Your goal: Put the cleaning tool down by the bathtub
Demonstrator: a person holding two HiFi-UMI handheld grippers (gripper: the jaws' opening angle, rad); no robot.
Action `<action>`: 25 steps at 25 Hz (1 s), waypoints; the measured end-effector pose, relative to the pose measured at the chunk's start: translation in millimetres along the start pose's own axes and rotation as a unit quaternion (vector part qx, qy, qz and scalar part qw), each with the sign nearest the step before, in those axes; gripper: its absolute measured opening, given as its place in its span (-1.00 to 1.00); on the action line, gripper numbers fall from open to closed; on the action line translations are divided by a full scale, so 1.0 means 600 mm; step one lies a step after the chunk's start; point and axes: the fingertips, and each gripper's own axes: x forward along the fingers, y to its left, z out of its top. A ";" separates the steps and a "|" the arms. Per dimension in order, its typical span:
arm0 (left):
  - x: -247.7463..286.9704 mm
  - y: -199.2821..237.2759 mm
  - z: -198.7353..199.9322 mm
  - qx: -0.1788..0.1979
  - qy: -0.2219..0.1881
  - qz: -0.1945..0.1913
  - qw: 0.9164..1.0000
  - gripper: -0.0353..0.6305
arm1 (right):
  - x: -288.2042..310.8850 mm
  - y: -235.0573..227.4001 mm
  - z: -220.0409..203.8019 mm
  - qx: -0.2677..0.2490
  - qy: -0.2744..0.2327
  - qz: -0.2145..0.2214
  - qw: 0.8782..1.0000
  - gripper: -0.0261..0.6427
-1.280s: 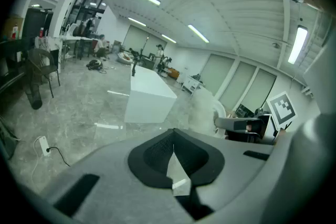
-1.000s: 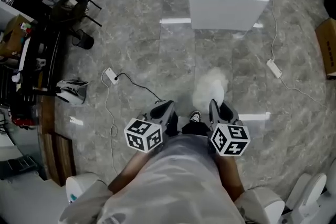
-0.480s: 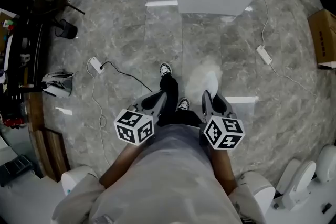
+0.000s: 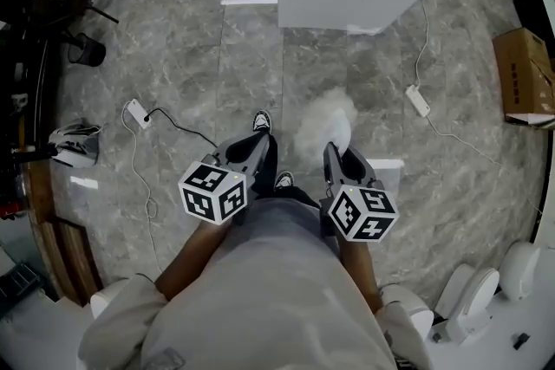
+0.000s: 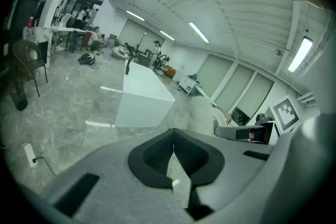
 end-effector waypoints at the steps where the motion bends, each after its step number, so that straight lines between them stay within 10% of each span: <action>1: 0.009 0.009 0.015 0.000 -0.001 -0.001 1.000 -0.88 | 0.013 0.002 0.011 0.000 0.001 0.001 1.000 -0.70; 25: 0.123 0.211 0.319 0.026 -0.032 -0.025 0.999 -0.88 | 0.279 0.093 0.242 -0.011 0.009 0.023 1.000 -0.71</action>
